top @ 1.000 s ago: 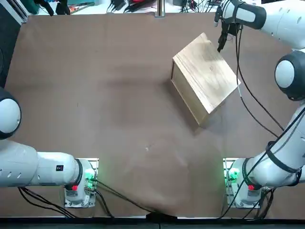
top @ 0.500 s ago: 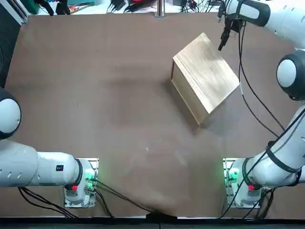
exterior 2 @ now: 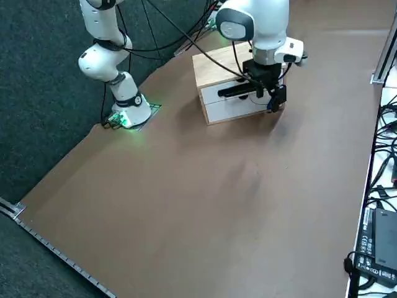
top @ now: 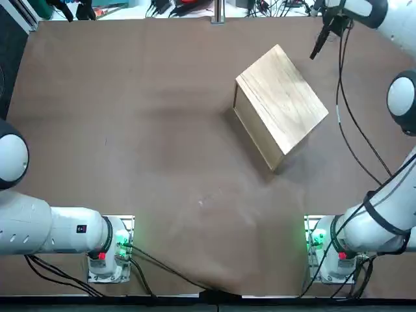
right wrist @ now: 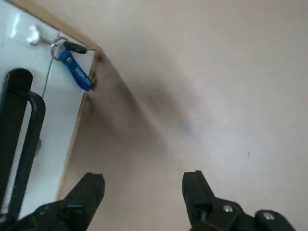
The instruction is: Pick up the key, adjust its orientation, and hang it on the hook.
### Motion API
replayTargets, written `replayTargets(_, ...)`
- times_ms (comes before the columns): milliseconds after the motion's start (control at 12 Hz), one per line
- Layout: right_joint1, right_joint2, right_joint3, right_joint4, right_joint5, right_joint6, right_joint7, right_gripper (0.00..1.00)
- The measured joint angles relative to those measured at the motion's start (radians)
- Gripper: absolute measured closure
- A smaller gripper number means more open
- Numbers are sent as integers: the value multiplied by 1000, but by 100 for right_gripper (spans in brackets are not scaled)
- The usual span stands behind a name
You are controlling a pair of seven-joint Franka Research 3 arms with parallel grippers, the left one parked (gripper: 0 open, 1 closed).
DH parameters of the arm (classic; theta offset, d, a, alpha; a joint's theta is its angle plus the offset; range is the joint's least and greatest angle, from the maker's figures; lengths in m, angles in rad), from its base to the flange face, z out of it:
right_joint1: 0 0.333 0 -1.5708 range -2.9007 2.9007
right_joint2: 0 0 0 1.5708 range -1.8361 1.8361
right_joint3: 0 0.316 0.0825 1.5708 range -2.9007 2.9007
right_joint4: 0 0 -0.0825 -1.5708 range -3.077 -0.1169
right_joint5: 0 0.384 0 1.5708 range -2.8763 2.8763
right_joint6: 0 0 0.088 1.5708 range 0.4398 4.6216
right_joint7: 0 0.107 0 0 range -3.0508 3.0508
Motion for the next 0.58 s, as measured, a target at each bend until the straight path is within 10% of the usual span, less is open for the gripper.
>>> replayTargets(583, -49, -127, 0, 2, 0, -138, 453, 0)
